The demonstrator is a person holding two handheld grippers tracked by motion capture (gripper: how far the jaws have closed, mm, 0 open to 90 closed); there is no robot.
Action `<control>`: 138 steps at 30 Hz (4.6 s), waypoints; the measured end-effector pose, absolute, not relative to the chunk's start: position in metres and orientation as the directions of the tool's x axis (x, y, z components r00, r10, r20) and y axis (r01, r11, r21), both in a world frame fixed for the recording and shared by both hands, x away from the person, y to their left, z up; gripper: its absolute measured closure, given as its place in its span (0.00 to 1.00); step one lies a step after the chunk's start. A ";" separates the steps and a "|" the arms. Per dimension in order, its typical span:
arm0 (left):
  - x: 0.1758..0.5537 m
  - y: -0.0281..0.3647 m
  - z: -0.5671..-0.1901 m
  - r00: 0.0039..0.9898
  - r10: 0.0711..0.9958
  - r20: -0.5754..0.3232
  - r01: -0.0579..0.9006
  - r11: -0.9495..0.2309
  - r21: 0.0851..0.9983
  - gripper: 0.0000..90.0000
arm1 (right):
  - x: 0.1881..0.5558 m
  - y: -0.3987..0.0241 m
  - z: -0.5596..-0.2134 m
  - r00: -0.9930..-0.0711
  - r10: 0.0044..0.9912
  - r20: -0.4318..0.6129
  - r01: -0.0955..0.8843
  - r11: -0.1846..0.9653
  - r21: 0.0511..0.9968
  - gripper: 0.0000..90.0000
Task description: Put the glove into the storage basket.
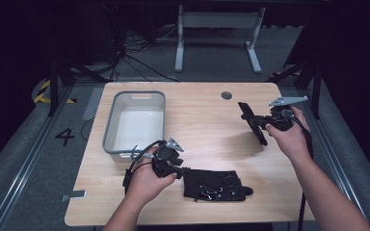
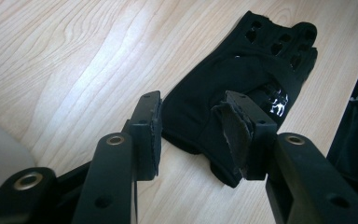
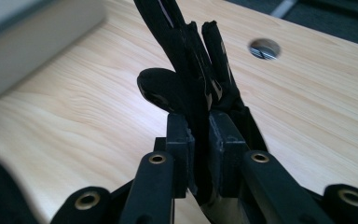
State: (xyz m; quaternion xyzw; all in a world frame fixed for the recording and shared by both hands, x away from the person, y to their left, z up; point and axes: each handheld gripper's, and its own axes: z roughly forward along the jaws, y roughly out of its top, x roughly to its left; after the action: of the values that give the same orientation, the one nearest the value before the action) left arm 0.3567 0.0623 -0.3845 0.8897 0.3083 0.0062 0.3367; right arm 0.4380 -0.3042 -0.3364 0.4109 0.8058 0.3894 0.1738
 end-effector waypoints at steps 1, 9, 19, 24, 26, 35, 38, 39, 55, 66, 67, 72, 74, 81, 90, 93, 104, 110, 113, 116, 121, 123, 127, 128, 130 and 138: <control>0.357 0.061 -0.385 0.808 0.554 -0.200 0.547 -0.580 0.604 0.65 | 0.435 -0.302 -0.334 -0.608 0.792 0.047 0.523 0.356 0.775 0.88; 0.360 0.054 -0.384 0.821 0.536 -0.197 0.532 -0.592 0.605 0.64 | 0.402 -0.277 -0.312 -0.671 0.732 0.119 0.483 0.310 0.819 0.88; 0.359 0.055 -0.382 0.821 0.536 -0.196 0.530 -0.589 0.610 0.64 | 0.374 -0.224 -0.311 -0.771 0.611 0.182 0.445 0.311 0.840 0.88; 0.358 0.060 -0.380 0.813 0.550 -0.190 0.536 -0.581 0.612 0.65 | 0.362 -0.198 -0.316 -0.804 0.563 0.191 0.429 0.328 0.842 0.88; 0.357 0.063 -0.378 0.812 0.552 -0.188 0.536 -0.578 0.615 0.65 | 0.359 -0.189 -0.320 -0.814 0.545 0.202 0.427 0.326 0.843 0.88; 0.357 0.067 -0.377 0.806 0.558 -0.195 0.545 -0.572 0.613 0.66 | 0.364 -0.184 -0.344 -0.791 0.538 0.290 0.473 0.238 0.849 0.88; 0.358 0.064 -0.379 0.807 0.557 -0.195 0.545 -0.575 0.610 0.66 | 0.368 -0.192 -0.355 -0.770 0.564 0.298 0.497 0.237 0.835 0.88; 0.358 0.064 -0.379 0.808 0.557 -0.195 0.544 -0.576 0.610 0.66 | 0.369 -0.193 -0.357 -0.766 0.569 0.299 0.500 0.233 0.834 0.88; 0.363 0.050 -0.389 0.817 0.541 -0.199 0.542 -0.603 0.586 0.65 | 0.381 -0.255 -0.365 -0.652 0.716 0.248 0.513 0.176 0.840 0.84; 0.369 0.027 -0.399 0.833 0.516 -0.200 0.528 -0.635 0.563 0.64 | 0.399 -0.324 -0.394 -0.460 0.832 0.309 0.624 0.056 0.780 0.84; 0.370 0.025 -0.400 0.834 0.514 -0.202 0.528 -0.635 0.563 0.64 | 0.402 -0.329 -0.399 -0.435 0.846 0.309 0.641 0.050 0.766 0.84; 0.373 0.010 -0.402 0.840 0.505 -0.197 0.519 -0.643 0.564 0.64 | 0.409 -0.347 -0.417 -0.355 0.888 0.294 0.693 0.038 0.720 0.84; 0.373 0.005 -0.403 0.845 0.497 -0.197 0.512 -0.647 0.565 0.64 | 0.408 -0.353 -0.423 -0.332 0.891 0.310 0.708 0.019 0.706 0.83; 0.372 -0.009 -0.406 0.852 0.485 -0.197 0.504 -0.660 0.557 0.63 | 0.394 -0.360 -0.431 -0.299 0.905 0.301 0.717 0.005 0.697 0.73; 0.377 -0.025 -0.404 0.864 0.466 -0.192 0.486 -0.670 0.562 0.63 | 0.379 -0.385 -0.426 -0.261 0.917 0.303 0.708 -0.032 0.705 0.64; 0.377 -0.034 -0.403 0.862 0.468 -0.195 0.488 -0.662 0.569 0.63 | 0.374 -0.391 -0.423 -0.260 0.926 0.273 0.695 -0.017 0.719 0.63; 0.390 -0.071 -0.404 0.862 0.470 -0.191 0.488 -0.664 0.567 0.63 | 0.387 -0.411 -0.410 -0.289 0.944 0.157 0.675 0.085 0.733 0.61; 0.399 -0.084 -0.408 0.851 0.487 -0.195 0.505 -0.657 0.560 0.62 | 0.403 -0.413 -0.412 -0.363 0.928 0.089 0.694 0.205 0.690 0.61; 0.404 -0.090 -0.413 0.840 0.502 -0.206 0.523 -0.645 0.558 0.62 | 0.411 -0.415 -0.415 -0.370 0.926 0.078 0.702 0.223 0.676 0.61; 0.407 -0.096 -0.417 0.829 0.517 -0.213 0.538 -0.635 0.554 0.62 | 0.419 -0.418 -0.419 -0.359 0.930 0.076 0.711 0.220 0.667 0.61; 0.411 -0.109 -0.424 0.827 0.525 -0.201 0.544 -0.657 0.522 0.61 | 0.427 -0.419 -0.423 -0.350 0.936 0.039 0.721 0.242 0.649 0.62; 0.411 -0.114 -0.425 0.828 0.525 -0.197 0.543 -0.665 0.513 0.61 | 0.430 -0.418 -0.427 -0.348 0.937 0.039 0.735 0.247 0.631 0.62; 0.411 -0.121 -0.428 0.831 0.523 -0.188 0.542 -0.686 0.485 0.60 | 0.436 -0.417 -0.433 -0.349 0.937 0.023 0.740 0.260 0.620 0.59; 0.411 -0.122 -0.429 0.830 0.525 -0.185 0.543 -0.688 0.482 0.59 | 0.438 -0.417 -0.434 -0.352 0.936 0.027 0.741 0.261 0.618 0.59; 0.413 -0.125 -0.431 0.827 0.532 -0.183 0.550 -0.694 0.464 0.59 | 0.439 -0.417 -0.436 -0.353 0.935 0.029 0.744 0.262 0.614 0.58; 0.418 -0.130 -0.437 0.819 0.541 -0.192 0.563 -0.691 0.453 0.59 | 0.440 -0.416 -0.440 -0.383 0.923 0.039 0.755 0.289 0.588 0.65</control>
State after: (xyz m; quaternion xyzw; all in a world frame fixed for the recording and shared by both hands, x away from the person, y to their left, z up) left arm 0.4176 -0.1299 -0.4375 0.9192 0.3004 -0.0217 0.2535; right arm 0.4399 -0.4160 -0.4396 0.5329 0.7873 0.2677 0.1565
